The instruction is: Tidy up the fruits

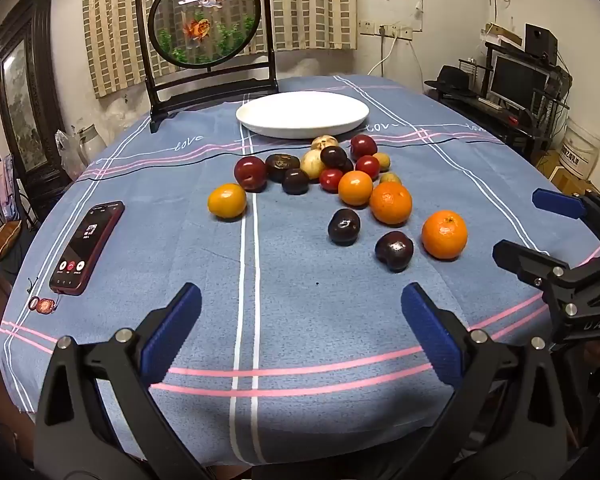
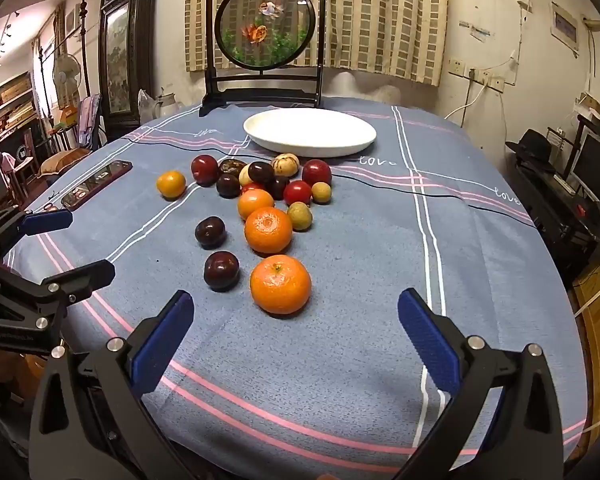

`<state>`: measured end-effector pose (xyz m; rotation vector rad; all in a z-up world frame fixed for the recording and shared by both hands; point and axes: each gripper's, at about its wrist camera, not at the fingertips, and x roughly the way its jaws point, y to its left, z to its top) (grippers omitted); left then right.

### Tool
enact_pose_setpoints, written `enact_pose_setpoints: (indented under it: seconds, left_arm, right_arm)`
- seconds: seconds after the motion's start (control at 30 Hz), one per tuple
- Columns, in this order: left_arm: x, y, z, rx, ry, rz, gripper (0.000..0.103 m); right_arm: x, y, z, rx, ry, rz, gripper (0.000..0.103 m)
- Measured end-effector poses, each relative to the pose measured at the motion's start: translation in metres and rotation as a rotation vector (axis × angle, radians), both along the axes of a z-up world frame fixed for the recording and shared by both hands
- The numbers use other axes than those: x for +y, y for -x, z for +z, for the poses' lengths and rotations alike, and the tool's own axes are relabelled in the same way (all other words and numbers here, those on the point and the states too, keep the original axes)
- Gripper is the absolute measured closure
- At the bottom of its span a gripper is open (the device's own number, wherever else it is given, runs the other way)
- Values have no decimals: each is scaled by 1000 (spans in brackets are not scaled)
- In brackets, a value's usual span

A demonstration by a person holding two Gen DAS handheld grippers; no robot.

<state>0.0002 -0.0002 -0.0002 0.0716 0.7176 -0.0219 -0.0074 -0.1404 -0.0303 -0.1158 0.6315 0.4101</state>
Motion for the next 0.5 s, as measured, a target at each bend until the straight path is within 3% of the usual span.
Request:
enact_pose_setpoints:
  seconds: [0.5]
  left_arm:
    - [4, 2, -1, -4, 4, 6, 2]
  right_arm:
    - [-6, 0, 1, 3, 2, 5, 1]
